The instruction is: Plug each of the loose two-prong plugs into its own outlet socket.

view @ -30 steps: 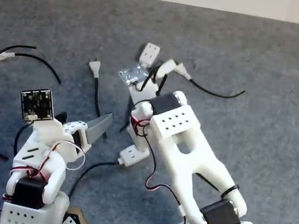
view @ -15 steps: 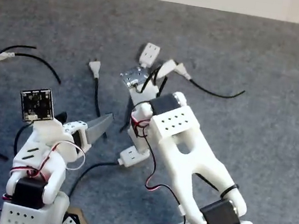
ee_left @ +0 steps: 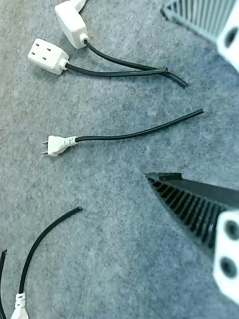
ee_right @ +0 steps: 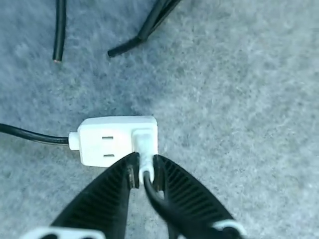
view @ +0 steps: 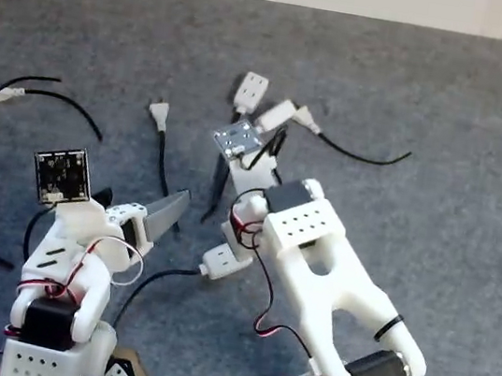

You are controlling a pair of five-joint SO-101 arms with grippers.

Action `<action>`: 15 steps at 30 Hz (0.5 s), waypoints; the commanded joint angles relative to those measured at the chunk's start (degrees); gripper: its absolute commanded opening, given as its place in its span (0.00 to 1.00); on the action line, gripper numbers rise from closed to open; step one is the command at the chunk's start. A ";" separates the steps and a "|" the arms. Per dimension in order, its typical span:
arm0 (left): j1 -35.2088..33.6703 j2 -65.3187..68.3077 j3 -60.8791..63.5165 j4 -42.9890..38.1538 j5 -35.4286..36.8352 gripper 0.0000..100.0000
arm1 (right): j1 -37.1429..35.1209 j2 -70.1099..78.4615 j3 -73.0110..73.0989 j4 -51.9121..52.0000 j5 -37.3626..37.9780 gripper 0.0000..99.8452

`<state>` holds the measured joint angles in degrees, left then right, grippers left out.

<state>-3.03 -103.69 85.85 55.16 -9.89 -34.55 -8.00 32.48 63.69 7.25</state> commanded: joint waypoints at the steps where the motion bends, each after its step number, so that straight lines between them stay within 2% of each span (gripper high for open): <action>1: -0.75 -0.57 -0.75 -1.05 -0.62 0.44 | 0.92 0.04 0.57 0.22 0.44 0.01; 3: -0.75 -0.13 -1.63 -0.88 -1.49 0.44 | 0.75 -0.22 -0.75 2.07 0.44 0.05; 9: -0.75 0.04 -5.32 5.71 -2.20 0.44 | 0.66 -0.31 -10.15 8.40 0.44 0.26; 12: -0.66 1.36 -8.84 9.67 -2.20 0.44 | 0.84 -0.31 -18.33 13.49 0.18 0.28; 15: -0.66 8.75 -13.76 11.08 -2.20 0.44 | 0.92 -0.31 -29.32 20.26 0.09 0.28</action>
<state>-3.03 -100.70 77.76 65.36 -11.47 -34.37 -6.77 14.81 78.11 7.34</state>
